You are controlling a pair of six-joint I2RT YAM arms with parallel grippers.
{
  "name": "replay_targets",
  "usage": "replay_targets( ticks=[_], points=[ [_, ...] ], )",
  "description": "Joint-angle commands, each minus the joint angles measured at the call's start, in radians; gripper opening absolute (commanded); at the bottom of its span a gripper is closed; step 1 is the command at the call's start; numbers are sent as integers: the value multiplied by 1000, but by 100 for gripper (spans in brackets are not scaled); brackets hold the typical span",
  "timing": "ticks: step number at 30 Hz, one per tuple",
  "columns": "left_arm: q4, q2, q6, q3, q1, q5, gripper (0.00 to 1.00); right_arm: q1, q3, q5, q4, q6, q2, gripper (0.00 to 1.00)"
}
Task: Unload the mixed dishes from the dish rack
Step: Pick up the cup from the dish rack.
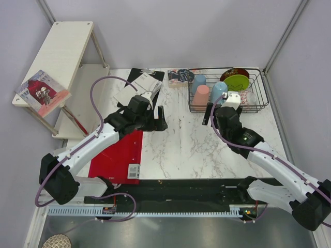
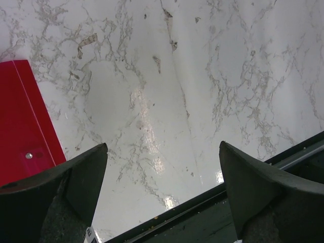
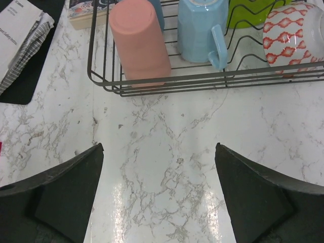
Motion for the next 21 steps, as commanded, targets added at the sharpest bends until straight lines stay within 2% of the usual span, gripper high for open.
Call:
replay_targets(
  ticks=[1,4,8,14,21],
  points=[
    [10,-32,-10,-27,3,0,98,0,72,37,27,5,81,98],
    [8,-35,-2,-30,3,-6,97,-5,148,100,27,10,172,98],
    [10,-49,-5,-54,3,-6,97,-42,269,83,83,10,281,98],
    [54,-94,16,-89,-1,63,96,-160,453,-26,97,2,541,98],
    [86,-142,33,-114,-2,95,96,-235,527,-139,123,-30,701,98]
  ],
)
